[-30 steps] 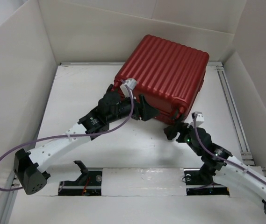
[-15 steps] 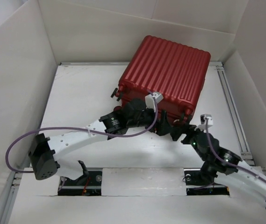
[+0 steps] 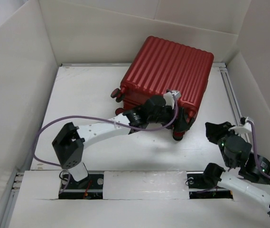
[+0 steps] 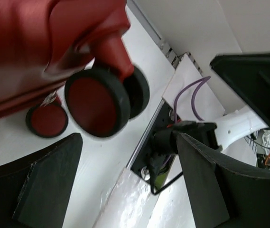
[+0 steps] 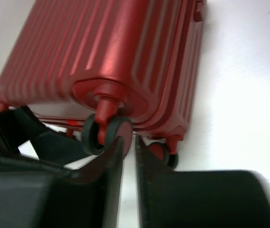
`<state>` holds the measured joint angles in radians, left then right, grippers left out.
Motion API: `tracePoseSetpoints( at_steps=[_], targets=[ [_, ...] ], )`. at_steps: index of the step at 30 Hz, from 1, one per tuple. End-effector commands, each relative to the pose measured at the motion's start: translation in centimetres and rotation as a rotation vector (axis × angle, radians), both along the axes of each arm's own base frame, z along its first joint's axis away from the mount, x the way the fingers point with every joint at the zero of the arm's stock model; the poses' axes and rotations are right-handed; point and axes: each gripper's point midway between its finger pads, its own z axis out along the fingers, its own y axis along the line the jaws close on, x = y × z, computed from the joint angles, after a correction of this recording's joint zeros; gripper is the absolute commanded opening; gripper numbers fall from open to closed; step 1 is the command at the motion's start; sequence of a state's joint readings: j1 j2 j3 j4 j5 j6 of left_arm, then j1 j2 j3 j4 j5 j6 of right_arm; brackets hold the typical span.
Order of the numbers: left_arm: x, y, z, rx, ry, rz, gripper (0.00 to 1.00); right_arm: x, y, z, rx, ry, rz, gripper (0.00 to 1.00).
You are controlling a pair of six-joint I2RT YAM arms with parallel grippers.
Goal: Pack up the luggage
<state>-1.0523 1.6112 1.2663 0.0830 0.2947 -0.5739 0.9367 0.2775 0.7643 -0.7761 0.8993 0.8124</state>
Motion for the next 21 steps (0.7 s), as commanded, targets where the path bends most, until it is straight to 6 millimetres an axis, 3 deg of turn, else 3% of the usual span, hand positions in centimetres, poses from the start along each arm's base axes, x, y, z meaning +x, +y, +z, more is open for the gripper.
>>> tracePoseSetpoints(
  at_steps=[1, 2, 4, 8, 9, 10, 13, 15, 16, 17, 18, 19, 20, 21],
  targets=[
    [-0.2, -3.2, 3.9, -0.131, -0.011, -0.061, 0.78, -0.3, -1.5, 0.4, -0.04, -0.001, -0.047, 0.15],
    [-0.1, -3.9, 4.9, -0.152, -0.017, -0.078, 0.78, -0.3, -1.3, 0.4, -0.039, 0.001, -0.038, 0.1],
    [-0.1, -5.6, 4.0, -0.151, 0.015, -0.098, 0.75, -0.6, -1.7, 0.4, -0.031, -0.004, -0.038, 0.0],
    [0.9, -9.0, 4.9, -0.212, 0.04, -0.121, 0.72, -1.3, -1.4, 0.6, -0.007, -0.022, 0.033, 0.0],
    [0.9, -9.9, 6.9, -0.266, 0.053, -0.137, 0.72, -1.4, -1.1, 0.7, -0.007, -0.034, 0.053, 0.0],
    [1.1, -10.8, 6.4, -0.272, 0.078, -0.145, 0.72, -1.4, -0.4, 0.6, 0.001, -0.032, 0.08, 0.0],
    [1.1, -11.8, 9.8, -0.366, 0.081, -0.166, 0.74, -1.0, 1.2, 0.1, 0.004, -0.041, 0.131, 0.0],
    [0.9, -11.2, 11.6, -0.392, 0.063, -0.161, 0.77, -0.2, 3.6, -1.3, -0.016, -0.02, 0.184, 0.03],
    [1.8, -9.4, 13.3, -0.412, 0.024, -0.133, 0.79, 0.2, 4.7, -3.3, -0.061, 0.008, 0.215, 0.05],
    [2.0, -8.3, 13.8, -0.413, 0.006, -0.116, 0.81, 0.4, 5.4, -2.8, -0.053, -0.004, 0.233, 0.07],
    [2.2, -7.0, 14.0, -0.408, -0.014, -0.096, 0.83, 0.7, 6.3, -4.5, -0.08, 0.016, 0.252, 0.13],
    [2.4, -5.5, 14.5, -0.413, -0.045, -0.075, 0.84, 1.2, 7.2, -4.7, -0.072, 0.012, 0.261, 0.19],
    [2.8, -3.9, 12.1, -0.364, -0.043, -0.034, 0.84, 1.5, 7.6, -5.3, -0.077, 0.016, 0.261, 0.28],
    [3.0, -0.5, 15.2, -0.402, -0.116, 0.005, 0.85, 1.8, 7.8, -6.8, -0.098, 0.032, 0.25, 0.37]
  ],
)
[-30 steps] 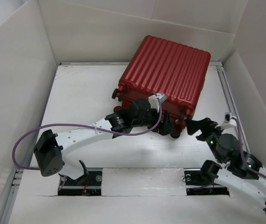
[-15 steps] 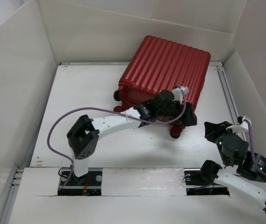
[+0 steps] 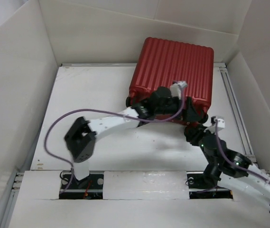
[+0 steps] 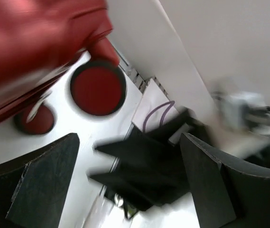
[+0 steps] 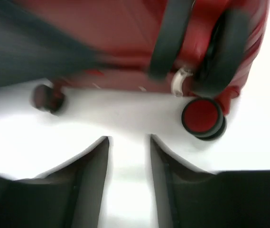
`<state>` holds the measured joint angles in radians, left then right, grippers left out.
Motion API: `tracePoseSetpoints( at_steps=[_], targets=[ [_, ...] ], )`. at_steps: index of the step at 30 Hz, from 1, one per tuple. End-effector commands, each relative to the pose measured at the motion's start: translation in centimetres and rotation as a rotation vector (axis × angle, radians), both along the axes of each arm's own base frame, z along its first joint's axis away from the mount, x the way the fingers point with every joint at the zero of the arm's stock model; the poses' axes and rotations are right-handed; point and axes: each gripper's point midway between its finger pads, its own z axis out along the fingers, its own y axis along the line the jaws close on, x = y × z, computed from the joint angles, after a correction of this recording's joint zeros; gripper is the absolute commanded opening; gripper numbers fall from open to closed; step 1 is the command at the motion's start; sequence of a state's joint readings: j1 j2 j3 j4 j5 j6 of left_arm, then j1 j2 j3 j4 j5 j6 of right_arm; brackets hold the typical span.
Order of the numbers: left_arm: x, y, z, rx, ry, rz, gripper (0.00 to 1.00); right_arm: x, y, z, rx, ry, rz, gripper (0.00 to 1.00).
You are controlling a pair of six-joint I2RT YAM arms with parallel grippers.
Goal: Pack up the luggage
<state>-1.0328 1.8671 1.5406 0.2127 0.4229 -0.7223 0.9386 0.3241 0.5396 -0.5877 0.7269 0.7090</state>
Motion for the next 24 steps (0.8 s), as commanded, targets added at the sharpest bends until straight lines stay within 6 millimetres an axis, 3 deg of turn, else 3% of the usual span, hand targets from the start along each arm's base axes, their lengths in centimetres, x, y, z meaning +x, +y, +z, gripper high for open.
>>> tracePoseSetpoints(
  at_steps=[1, 2, 3, 5, 6, 7, 9, 10, 13, 15, 16, 17, 18, 21, 22, 23, 24],
  targets=[
    [0.6, 8.5, 12.4, -0.23, -0.228, 0.124, 0.85, 1.2, 2.5, -0.7, 0.023, -0.038, 0.042, 0.5],
    [1.2, 10.4, 10.4, -0.188, -0.231, 0.183, 0.85, 1.6, 2.5, -0.9, 0.022, -0.047, 0.02, 0.56],
    [0.9, 13.9, 13.5, -0.234, -0.286, 0.247, 0.87, 2.0, 1.6, -2.2, -0.016, -0.043, -0.034, 0.6],
    [1.0, 17.6, 13.4, -0.208, -0.307, 0.34, 0.88, 2.6, 1.1, -2.9, 0.002, -0.051, -0.102, 0.62],
    [1.7, 19.5, 11.8, -0.167, -0.297, 0.429, 0.88, 2.9, 0.7, -3.2, -0.003, -0.061, -0.132, 0.62],
    [0.9, 22.3, 13.6, -0.201, -0.323, 0.492, 0.88, 3.1, -0.3, -4.1, -0.027, -0.064, -0.189, 0.62],
    [1.5, 25.2, 11.0, -0.143, -0.29, 0.626, 0.88, 3.5, -1.1, -4.1, -0.014, -0.087, -0.258, 0.6],
    [1.3, 27.3, 11.8, -0.162, -0.304, 0.682, 0.88, 3.7, -1.7, -4.2, -0.022, -0.1, -0.296, 0.6],
    [1.7, 29.6, 9.4, -0.09, -0.28, 0.784, 0.91, 4.3, -2.5, -3.5, -0.069, -0.13, -0.344, 0.58],
    [1.9, 30.1, 7.8, -0.033, -0.264, 0.806, 0.91, 4.8, -3.0, -3.3, -0.086, -0.123, -0.377, 0.56],
    [2.4, 30.0, 6.8, -0.003, -0.258, 0.821, 0.91, 5.5, -3.4, -2.5, -0.107, -0.143, -0.384, 0.56],
    [3.0, 29.7, 4.8, 0.057, -0.241, 0.828, 0.92, 5.9, -2.9, -2.6, -0.106, -0.137, -0.352, 0.56],
    [3.5, 29.7, 3.8, 0.091, -0.226, 0.847, 0.94, 6.5, -3.7, -3.0, -0.128, -0.122, -0.377, 0.56],
    [5.2, 29.4, 1.2, 0.168, -0.187, 0.887, 0.95, 8.1, -3.0, -2.6, -0.135, -0.124, -0.296, 0.59],
    [5.6, 29.4, 0.6, 0.175, -0.184, 0.896, 0.95, 8.6, -3.0, -3.4, -0.162, -0.1, -0.277, 0.59],
    [5.9, 29.1, 0.3, 0.178, -0.176, 0.884, 0.95, 9.5, -4.0, -2.8, -0.17, -0.106, -0.296, 0.59],
    [6.8, 29.4, -0.3, 0.194, -0.17, 0.906, 0.95, 9.9, -3.2, -3.0, -0.168, -0.103, -0.232, 0.59]
  ],
)
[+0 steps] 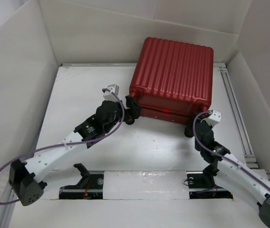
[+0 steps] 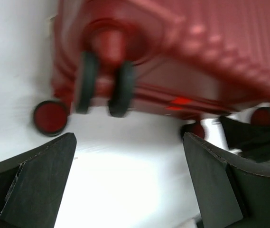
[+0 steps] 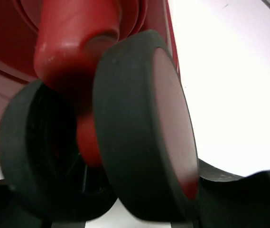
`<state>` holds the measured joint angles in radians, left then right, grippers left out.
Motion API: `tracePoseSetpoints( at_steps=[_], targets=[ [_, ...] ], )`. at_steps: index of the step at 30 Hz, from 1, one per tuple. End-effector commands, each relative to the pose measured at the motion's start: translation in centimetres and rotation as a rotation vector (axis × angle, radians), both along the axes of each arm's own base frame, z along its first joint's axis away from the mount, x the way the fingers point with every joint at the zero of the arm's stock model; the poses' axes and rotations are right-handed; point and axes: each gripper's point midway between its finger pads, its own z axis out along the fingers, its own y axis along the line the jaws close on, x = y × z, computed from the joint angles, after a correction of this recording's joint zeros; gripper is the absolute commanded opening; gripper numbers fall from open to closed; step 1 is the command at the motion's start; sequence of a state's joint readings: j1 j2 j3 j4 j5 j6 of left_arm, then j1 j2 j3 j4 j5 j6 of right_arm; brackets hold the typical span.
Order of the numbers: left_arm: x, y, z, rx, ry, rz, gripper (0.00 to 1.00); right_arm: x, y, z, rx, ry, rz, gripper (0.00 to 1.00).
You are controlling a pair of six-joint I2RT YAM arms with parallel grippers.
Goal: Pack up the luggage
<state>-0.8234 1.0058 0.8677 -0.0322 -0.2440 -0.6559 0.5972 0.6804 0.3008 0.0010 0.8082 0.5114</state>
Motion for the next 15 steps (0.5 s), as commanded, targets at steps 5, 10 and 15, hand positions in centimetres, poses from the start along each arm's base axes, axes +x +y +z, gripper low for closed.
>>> tracePoseSetpoints(
  at_steps=[5, 10, 15],
  targets=[
    [3.9, 1.9, -0.9, 0.008, 0.009, 0.128, 0.95, 4.5, 3.4, 3.8, 0.006, -0.075, 0.266, 0.59],
    [6.5, 2.1, -2.0, 0.056, 0.009, 0.128, 0.94, 5.2, 3.8, 3.8, 0.004, -0.079, 0.286, 0.53],
    [7.7, 0.5, -1.9, 0.064, -0.016, 0.084, 0.91, 6.3, 3.5, 4.6, -0.024, -0.083, 0.272, 0.43]
  ],
)
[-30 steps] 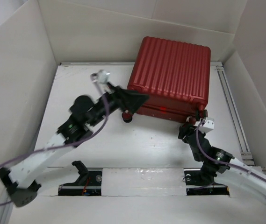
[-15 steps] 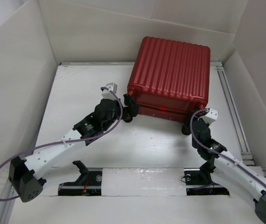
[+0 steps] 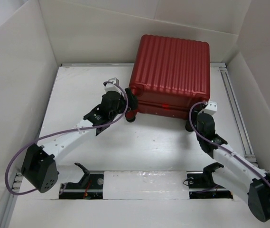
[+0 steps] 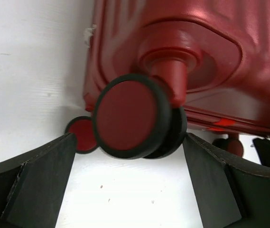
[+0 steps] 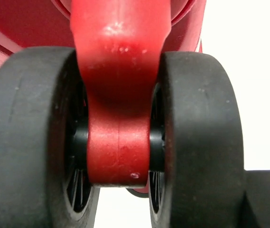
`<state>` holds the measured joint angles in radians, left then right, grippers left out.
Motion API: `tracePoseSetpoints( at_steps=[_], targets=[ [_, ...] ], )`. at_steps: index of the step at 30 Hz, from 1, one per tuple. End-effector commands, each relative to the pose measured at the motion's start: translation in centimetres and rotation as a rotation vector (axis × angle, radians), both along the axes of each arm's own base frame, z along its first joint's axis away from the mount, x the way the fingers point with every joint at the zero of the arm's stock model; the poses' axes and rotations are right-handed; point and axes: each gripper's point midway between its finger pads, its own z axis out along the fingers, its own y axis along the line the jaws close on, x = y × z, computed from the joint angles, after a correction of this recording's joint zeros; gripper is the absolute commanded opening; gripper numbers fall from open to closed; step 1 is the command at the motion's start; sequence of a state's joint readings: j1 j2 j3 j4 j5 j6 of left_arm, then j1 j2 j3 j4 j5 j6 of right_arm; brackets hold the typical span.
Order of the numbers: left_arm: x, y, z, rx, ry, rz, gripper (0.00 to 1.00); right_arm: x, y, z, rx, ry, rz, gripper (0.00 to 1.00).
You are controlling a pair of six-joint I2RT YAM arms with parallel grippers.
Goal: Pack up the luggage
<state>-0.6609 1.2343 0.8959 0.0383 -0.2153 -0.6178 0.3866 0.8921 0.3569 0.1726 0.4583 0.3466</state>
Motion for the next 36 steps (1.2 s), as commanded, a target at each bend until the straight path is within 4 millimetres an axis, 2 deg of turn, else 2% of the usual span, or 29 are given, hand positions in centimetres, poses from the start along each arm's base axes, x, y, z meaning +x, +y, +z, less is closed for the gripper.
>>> tracePoseSetpoints(
  at_steps=[1, 3, 4, 6, 8, 10, 11, 12, 14, 15, 16, 17, 18, 19, 20, 21, 22, 24, 26, 27, 28, 29, 32, 34, 36],
  targets=[
    [1.4, -1.7, 3.6, -0.047, -0.103, -0.051, 0.91, 2.6, 2.2, 5.0, 0.023, -0.137, 0.101, 0.43],
    [1.9, -2.4, 3.7, -0.046, -0.106, -0.067, 0.9, 2.9, 2.3, 5.0, 0.013, -0.137, 0.104, 0.41],
    [2.2, -2.6, 3.8, -0.046, -0.107, -0.067, 0.9, 3.3, 2.4, 5.1, 0.004, -0.139, 0.107, 0.3],
    [3.0, -2.5, 4.1, -0.05, -0.106, -0.061, 0.89, 3.5, 2.7, 5.0, 0.007, -0.141, 0.117, 0.19],
    [3.4, -2.5, 3.9, -0.054, -0.104, -0.062, 0.84, 3.8, 2.8, 5.3, 0.013, -0.159, 0.116, 0.01],
    [3.9, -2.6, 4.6, -0.06, -0.12, -0.069, 0.81, 3.7, 2.8, 4.7, 0.013, -0.16, 0.116, 0.0],
    [4.3, -2.2, 4.0, -0.043, -0.112, -0.062, 0.78, 3.7, 2.8, 5.4, 0.021, -0.185, 0.116, 0.0],
    [4.4, -2.5, 4.7, -0.057, -0.127, -0.072, 0.74, 3.5, 3.0, 5.1, 0.022, -0.183, 0.125, 0.0],
    [5.1, -2.7, 4.4, -0.051, -0.128, -0.076, 0.63, 3.1, 3.4, 5.5, 0.03, -0.199, 0.143, 0.0],
    [5.1, -2.9, 4.9, -0.059, -0.135, -0.084, 0.57, 2.8, 3.7, 5.0, 0.028, -0.189, 0.155, 0.0],
    [5.2, -3.2, 4.8, -0.063, -0.135, -0.094, 0.46, 2.6, 4.4, 5.6, 0.047, -0.204, 0.172, 0.0],
    [5.2, -3.2, 4.8, -0.063, -0.135, -0.094, 0.46, 2.1, 4.4, 5.0, 0.047, -0.187, 0.165, 0.0],
    [5.1, -3.3, 4.8, -0.066, -0.133, -0.103, 0.46, 1.5, 4.3, 5.1, 0.041, -0.179, 0.162, 0.11],
    [5.0, -3.4, 4.8, -0.069, -0.131, -0.112, 0.46, 1.0, 4.6, 5.2, 0.048, -0.178, 0.168, 0.27],
    [4.9, -3.4, 4.3, -0.064, -0.124, -0.112, 0.5, 0.7, 4.1, 5.0, 0.039, -0.17, 0.151, 0.47],
    [4.8, -3.3, 4.8, -0.077, -0.129, -0.109, 0.51, 0.0, 4.4, 5.8, 0.062, -0.189, 0.164, 0.78],
    [4.7, -3.3, 4.3, -0.072, -0.12, -0.109, 0.54, -0.5, 4.2, 5.5, 0.066, -0.171, 0.156, 0.85],
    [4.3, -2.8, 5.0, -0.086, -0.132, -0.093, 0.57, -1.7, 4.6, 4.6, 0.089, -0.152, 0.175, 0.91],
    [3.9, -2.6, 4.8, -0.095, -0.13, -0.09, 0.58, -3.1, 5.2, 4.3, 0.127, -0.141, 0.203, 0.94],
    [3.8, -2.5, 5.3, -0.101, -0.14, -0.09, 0.58, -3.6, 5.1, 4.1, 0.135, -0.139, 0.196, 0.94],
    [3.8, -2.5, 5.3, -0.101, -0.14, -0.09, 0.58, -4.3, 5.0, 4.1, 0.152, -0.149, 0.192, 1.0],
    [3.5, -2.3, 5.3, -0.11, -0.138, -0.087, 0.58, -4.8, 4.7, 3.5, 0.149, -0.134, 0.181, 1.0],
    [3.3, -2.4, 5.7, -0.118, -0.144, -0.097, 0.58, -5.0, 3.5, 3.5, 0.149, -0.148, 0.12, 1.0],
    [3.1, -2.6, 5.2, -0.117, -0.134, -0.11, 0.58, -4.5, 3.6, 4.8, 0.146, -0.159, 0.113, 0.96],
    [3.1, -2.6, 5.2, -0.117, -0.134, -0.11, 0.58, -3.7, 3.8, 3.5, 0.088, -0.092, 0.102, 0.89]
  ],
)
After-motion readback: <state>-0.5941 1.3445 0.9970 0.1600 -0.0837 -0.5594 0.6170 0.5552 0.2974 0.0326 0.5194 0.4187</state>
